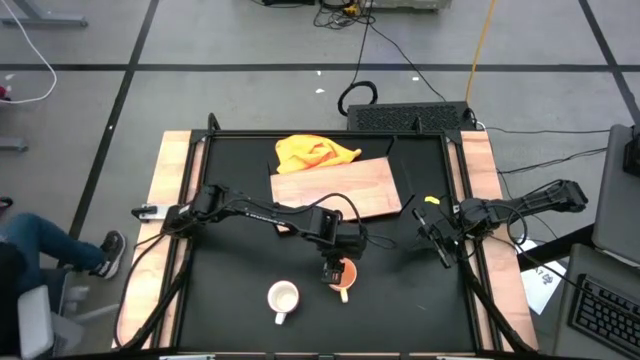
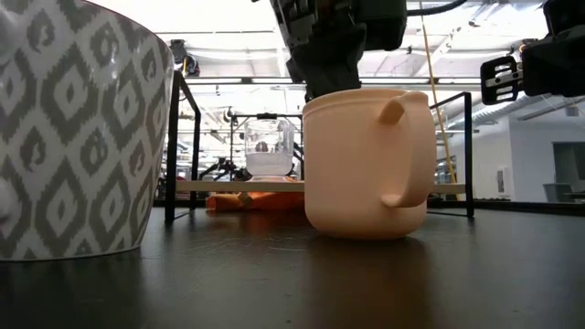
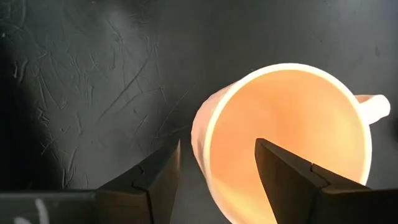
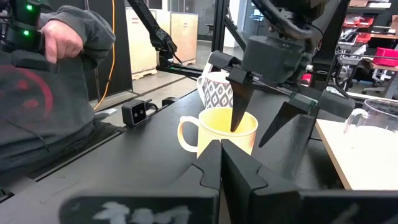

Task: Stack small to large cups/mugs on shelf
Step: Put the orange mug on the shelf

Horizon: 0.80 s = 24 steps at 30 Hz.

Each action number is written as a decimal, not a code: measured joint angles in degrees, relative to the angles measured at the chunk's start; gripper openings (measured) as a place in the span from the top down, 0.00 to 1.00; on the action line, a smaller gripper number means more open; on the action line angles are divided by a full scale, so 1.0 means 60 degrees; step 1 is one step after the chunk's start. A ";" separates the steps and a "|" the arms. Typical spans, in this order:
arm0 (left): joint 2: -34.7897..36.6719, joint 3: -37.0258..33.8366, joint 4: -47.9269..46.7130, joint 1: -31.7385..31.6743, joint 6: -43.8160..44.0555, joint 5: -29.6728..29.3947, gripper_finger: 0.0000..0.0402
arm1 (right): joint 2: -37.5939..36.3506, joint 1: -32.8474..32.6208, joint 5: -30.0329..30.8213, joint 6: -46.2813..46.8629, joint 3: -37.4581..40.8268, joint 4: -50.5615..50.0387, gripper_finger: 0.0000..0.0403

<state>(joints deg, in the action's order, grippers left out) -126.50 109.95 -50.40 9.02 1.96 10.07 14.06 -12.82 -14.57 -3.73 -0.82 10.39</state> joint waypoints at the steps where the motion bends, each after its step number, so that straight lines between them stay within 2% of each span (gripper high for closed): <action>1: 0.0000 0.0000 0.0013 0.0000 -0.0003 0.0000 0.49 | 0.0002 0.0000 0.0000 0.0000 0.0000 0.0000 1.00; 6: 0.0000 0.0000 0.0094 0.0000 -0.0022 -0.0003 0.56 | 0.0002 0.0000 0.0000 0.0000 0.0000 0.0000 1.00; 24: 0.0000 0.0000 0.0075 0.0000 -0.0269 -0.0034 0.98 | -0.0001 0.0003 0.0000 0.0000 0.0003 0.0000 1.00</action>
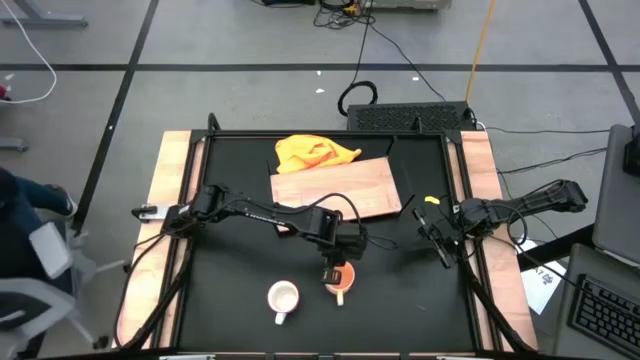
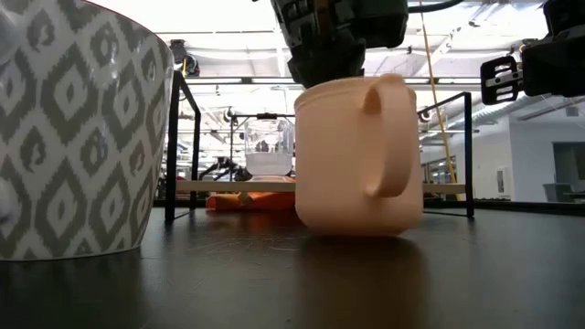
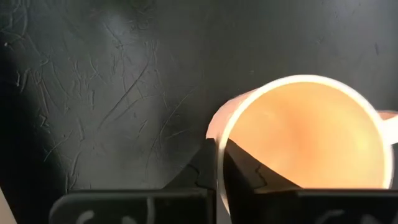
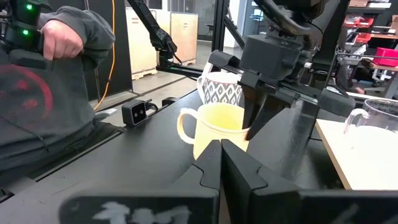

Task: Stack small to large cups/mugs on shelf
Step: Put the orange mug on the shelf

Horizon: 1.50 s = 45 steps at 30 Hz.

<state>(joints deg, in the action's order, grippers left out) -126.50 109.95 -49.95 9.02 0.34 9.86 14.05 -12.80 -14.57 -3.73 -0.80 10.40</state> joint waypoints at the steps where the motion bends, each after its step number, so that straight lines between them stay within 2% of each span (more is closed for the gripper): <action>1: 0.0000 0.0000 0.0005 0.0000 -0.0054 -0.0015 0.98 | 0.0003 -0.0001 0.0000 0.0000 -0.0001 0.0000 1.00; 20: 0.0114 0.0004 -0.0079 0.0030 -0.0540 -0.0030 0.99 | 0.0003 -0.0001 0.0000 0.0007 -0.0003 0.0000 1.00; 34: 0.1044 0.0029 -0.0413 -0.0218 -0.0547 -0.0657 0.99 | 0.0039 -0.0003 -0.0004 0.0007 0.0001 0.0043 1.00; 45: 0.1169 0.0033 -0.0847 -0.0437 -0.0503 -0.0924 0.99 | 0.0039 -0.0003 -0.0004 0.0007 -0.0003 0.0083 1.00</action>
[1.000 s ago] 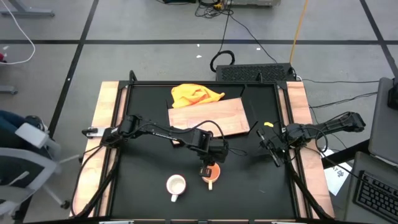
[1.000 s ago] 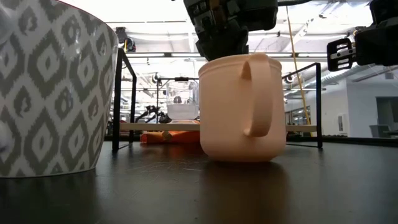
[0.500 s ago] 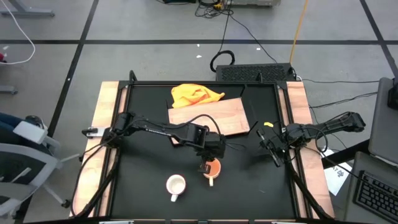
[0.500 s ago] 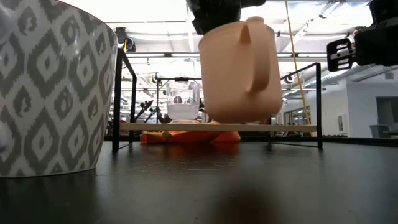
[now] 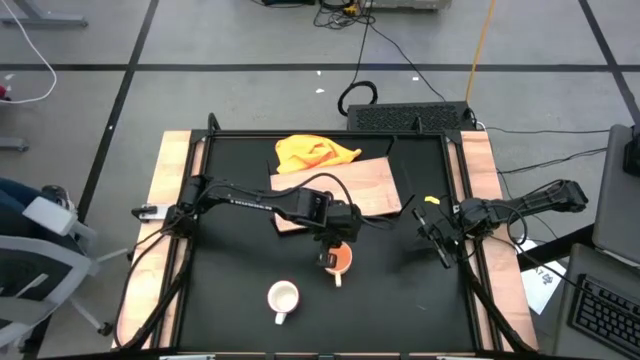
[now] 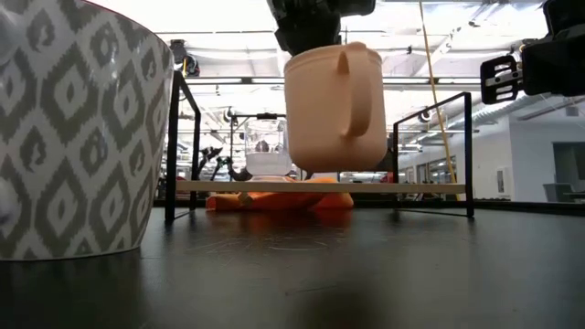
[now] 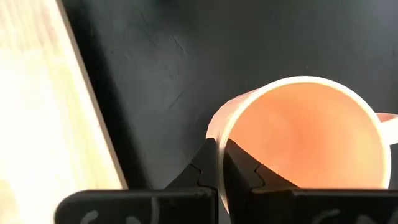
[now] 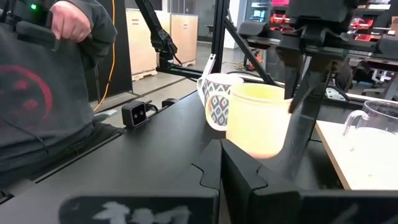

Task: Stack small to large cups/mugs on shelf
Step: Put the orange mug on the shelf

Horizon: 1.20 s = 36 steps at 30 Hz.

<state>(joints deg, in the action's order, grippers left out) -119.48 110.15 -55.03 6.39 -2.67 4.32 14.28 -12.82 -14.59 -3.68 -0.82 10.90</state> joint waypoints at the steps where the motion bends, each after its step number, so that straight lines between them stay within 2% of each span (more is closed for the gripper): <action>1: 0.0000 0.0000 0.0004 0.0003 -0.0009 0.0000 0.99 | 0.0000 0.0003 0.0001 0.0000 0.0000 -0.0001 1.00; 16: 0.0071 -0.0004 -0.0387 0.0018 -0.0261 0.0016 0.99 | 0.0000 0.0001 0.0002 -0.0006 0.0000 0.0000 1.00; 27: 0.1299 0.0000 -0.0354 0.0080 -0.0217 -0.0714 0.99 | -0.0004 0.0004 0.0000 -0.0036 0.0002 0.0004 1.00; 36: 0.1461 -0.0004 -0.0420 0.0073 -0.0194 -0.0736 0.99 | -0.0004 0.0001 0.0000 -0.0020 0.0000 0.0005 1.00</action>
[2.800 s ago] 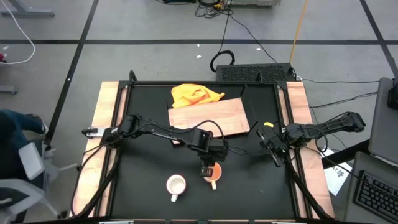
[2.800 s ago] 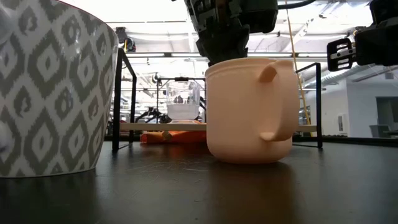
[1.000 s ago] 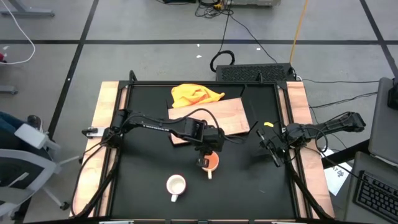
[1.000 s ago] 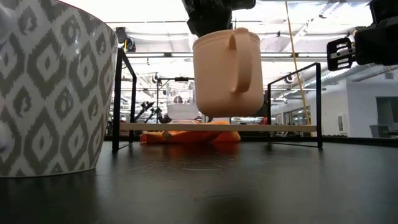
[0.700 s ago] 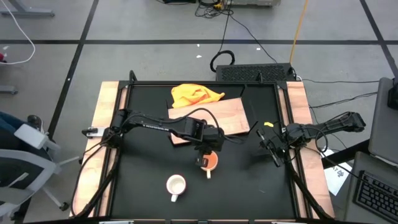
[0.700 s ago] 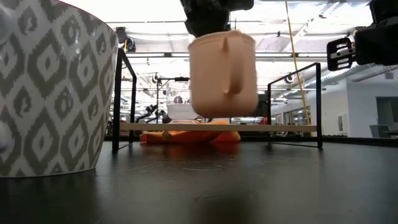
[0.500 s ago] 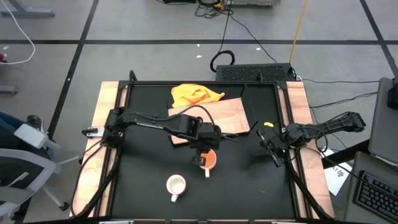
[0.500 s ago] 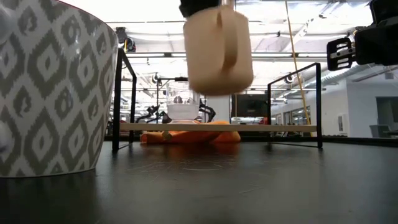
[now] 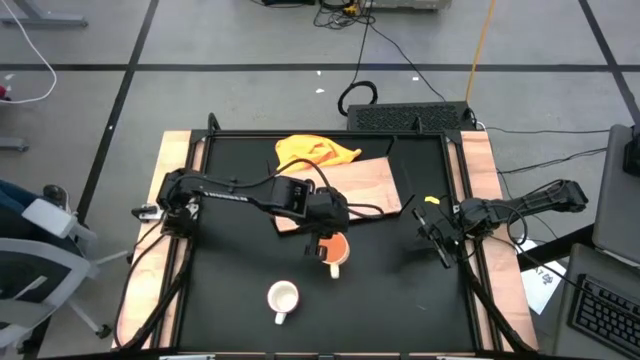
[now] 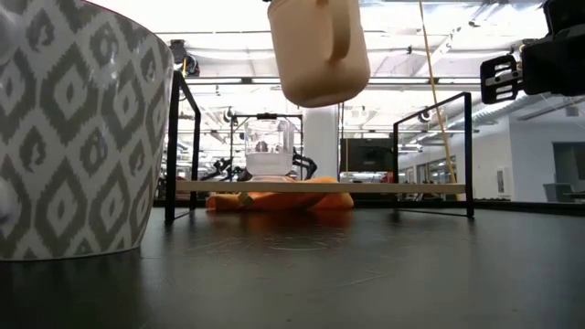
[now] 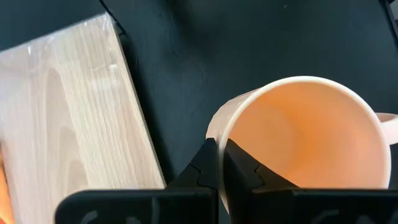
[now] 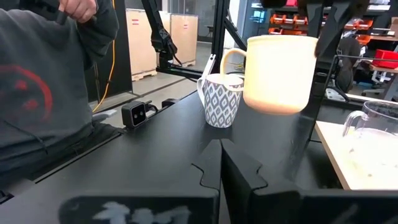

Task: Stack small to large cups/mugs on shelf
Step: Put the orange mug on the shelf

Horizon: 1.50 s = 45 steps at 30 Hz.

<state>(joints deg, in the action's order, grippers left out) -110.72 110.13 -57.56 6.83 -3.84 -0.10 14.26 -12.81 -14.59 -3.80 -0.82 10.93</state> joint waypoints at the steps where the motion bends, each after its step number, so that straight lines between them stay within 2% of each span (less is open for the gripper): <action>1: 0.0000 0.0000 -0.0023 0.0000 -0.0004 0.0000 0.99 | 0.0002 0.0000 0.0002 -0.0005 0.0000 -0.0005 1.00; 19: 0.0000 0.0000 0.0035 -0.0082 -0.0034 0.0031 0.99 | 0.0003 0.0001 0.0000 -0.0009 0.0002 0.0009 1.00; 32: -0.0004 0.0000 0.0165 -0.1268 -0.0281 0.0933 0.99 | 0.0004 -0.0001 0.0000 -0.0049 0.0004 0.0064 1.00; 40: -0.0004 0.0000 0.1004 -0.1747 -0.0706 0.1585 0.99 | 0.0004 0.0003 0.0000 -0.0235 0.0000 0.0064 1.00; 45: -0.0008 0.0007 0.1181 -0.2179 -0.0824 0.1596 0.99 | 0.0002 -0.0001 0.0000 -0.0235 0.0001 0.0064 1.00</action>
<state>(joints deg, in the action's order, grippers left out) -110.76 110.17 -50.47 -6.24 -8.78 9.48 14.27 -12.82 -14.59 -5.21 -0.81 11.31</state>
